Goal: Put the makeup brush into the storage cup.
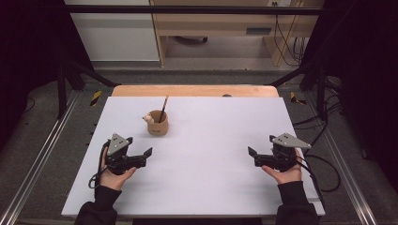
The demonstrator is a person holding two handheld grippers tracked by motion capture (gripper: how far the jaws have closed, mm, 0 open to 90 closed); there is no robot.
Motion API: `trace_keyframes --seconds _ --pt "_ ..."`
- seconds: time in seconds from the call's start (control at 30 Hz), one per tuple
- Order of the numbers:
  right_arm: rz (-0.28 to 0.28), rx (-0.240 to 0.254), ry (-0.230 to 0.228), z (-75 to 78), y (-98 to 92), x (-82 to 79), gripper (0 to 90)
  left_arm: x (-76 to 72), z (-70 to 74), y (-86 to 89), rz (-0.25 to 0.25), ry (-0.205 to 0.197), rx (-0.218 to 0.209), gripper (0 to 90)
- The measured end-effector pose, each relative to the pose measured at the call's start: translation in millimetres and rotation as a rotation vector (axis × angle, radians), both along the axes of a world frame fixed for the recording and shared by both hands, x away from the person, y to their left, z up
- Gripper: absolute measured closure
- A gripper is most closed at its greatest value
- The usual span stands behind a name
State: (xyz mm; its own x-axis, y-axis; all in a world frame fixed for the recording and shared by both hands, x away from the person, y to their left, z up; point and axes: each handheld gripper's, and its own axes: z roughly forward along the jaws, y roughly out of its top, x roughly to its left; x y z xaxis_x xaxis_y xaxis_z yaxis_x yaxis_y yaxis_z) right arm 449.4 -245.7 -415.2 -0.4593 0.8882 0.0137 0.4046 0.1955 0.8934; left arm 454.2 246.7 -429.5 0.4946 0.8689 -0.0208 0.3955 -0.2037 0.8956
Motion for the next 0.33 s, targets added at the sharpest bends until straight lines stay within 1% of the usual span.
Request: trace_keyframes --seconds 0.13,0.2,0.27,0.33 --pt "-0.006 0.008 0.004 -1.7 -2.6 -1.4 7.1 -2.0 -1.6 5.7 0.01 0.007 -0.007 11.6" --pt "-0.008 0.006 0.007 -2.2 -3.3 -2.1 7.0 -2.8 -2.8 7.0 0.012 0.009 -0.007 11.3" --pt "-0.008 0.003 0.005 -2.2 -3.6 -2.4 7.0 -3.1 -4.1 8.3 0.011 0.014 0.003 11.0" --pt "-0.009 0.004 0.005 -2.3 -3.4 -2.5 7.0 -3.6 -4.9 10.0 0.016 0.016 -0.001 10.6"
